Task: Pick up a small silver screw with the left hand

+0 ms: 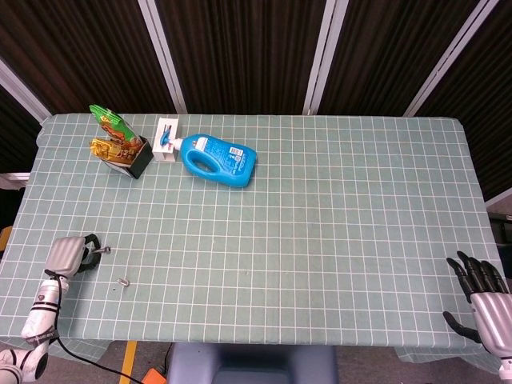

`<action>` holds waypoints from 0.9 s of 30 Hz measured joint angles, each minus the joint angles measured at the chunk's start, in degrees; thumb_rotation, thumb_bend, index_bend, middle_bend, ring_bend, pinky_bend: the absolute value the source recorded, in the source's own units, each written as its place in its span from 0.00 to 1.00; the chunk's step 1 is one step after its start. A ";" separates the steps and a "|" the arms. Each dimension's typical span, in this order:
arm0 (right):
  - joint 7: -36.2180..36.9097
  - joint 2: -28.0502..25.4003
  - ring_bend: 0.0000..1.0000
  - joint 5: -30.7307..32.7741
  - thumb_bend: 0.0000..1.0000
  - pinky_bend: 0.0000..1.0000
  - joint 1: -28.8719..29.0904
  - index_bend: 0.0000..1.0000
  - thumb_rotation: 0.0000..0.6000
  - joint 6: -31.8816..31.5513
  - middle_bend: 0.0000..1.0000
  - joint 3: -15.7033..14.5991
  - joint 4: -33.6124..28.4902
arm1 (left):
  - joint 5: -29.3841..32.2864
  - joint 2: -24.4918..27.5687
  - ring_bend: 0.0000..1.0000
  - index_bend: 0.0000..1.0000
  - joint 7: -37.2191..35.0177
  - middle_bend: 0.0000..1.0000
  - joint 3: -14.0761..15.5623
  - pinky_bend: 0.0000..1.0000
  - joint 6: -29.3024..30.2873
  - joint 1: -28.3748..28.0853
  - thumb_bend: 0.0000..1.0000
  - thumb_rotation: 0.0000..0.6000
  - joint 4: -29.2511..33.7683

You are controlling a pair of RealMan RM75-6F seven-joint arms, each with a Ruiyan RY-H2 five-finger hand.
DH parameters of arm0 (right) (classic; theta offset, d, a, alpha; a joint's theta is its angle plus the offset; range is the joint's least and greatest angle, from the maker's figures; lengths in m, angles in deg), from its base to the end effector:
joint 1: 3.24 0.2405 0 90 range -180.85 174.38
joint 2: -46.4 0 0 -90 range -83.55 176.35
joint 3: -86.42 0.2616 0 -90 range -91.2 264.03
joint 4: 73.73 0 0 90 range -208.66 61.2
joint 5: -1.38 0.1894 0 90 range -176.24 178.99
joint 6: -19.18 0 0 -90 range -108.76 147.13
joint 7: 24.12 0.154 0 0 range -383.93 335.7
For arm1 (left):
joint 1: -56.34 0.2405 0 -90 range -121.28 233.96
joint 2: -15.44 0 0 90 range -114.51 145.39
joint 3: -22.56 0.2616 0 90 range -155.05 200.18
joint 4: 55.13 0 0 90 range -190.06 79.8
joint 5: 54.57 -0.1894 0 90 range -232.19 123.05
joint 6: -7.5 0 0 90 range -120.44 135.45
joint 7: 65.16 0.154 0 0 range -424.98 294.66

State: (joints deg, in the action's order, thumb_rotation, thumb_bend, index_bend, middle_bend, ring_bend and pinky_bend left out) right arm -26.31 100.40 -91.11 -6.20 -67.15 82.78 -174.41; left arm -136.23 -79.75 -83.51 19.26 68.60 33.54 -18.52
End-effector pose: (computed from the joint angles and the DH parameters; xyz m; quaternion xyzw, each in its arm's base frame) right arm -0.3032 -0.1254 0.2037 0.6267 -0.4135 0.3202 0.5777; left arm -0.3794 0.3128 0.0634 -0.6471 -0.4124 -0.3024 0.5655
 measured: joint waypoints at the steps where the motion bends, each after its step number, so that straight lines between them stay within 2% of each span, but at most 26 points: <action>1: -0.02 0.02 0.00 -0.01 0.34 0.00 -0.02 0.00 1.00 -0.05 0.00 0.00 0.00 | -0.06 0.05 1.00 0.63 0.18 1.00 -0.03 1.00 0.48 0.06 0.43 1.00 0.12; 8: -0.14 0.03 0.00 0.07 0.34 0.00 -0.05 0.00 1.00 -0.06 0.00 0.02 0.01 | -0.71 1.63 1.00 0.63 3.54 1.00 0.33 1.00 2.12 0.38 0.43 1.00 3.73; 17: -0.28 -0.03 0.00 0.22 0.34 0.00 0.10 0.00 1.00 0.38 0.00 -0.02 -0.05 | -1.89 5.41 1.00 0.63 14.49 1.00 0.73 1.00 6.33 1.14 0.42 1.00 13.70; 23: -0.14 -0.27 0.00 0.02 0.34 0.00 0.07 0.00 1.00 0.40 0.00 -0.20 -0.16 | -2.85 6.65 1.00 0.62 27.70 1.00 0.96 1.00 9.84 1.72 0.42 1.00 17.76; 27: 0.03 -0.40 0.00 -0.13 0.34 0.00 0.07 0.00 1.00 0.39 0.00 -0.27 -0.21 | -2.06 7.87 1.00 0.62 40.42 1.00 0.94 1.00 10.52 2.16 0.42 1.00 22.70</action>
State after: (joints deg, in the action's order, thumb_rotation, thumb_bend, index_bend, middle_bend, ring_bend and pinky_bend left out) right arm -26.29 100.00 -91.24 -6.13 -66.76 82.51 -174.61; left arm -138.30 -71.88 -43.09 20.20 79.12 35.70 4.18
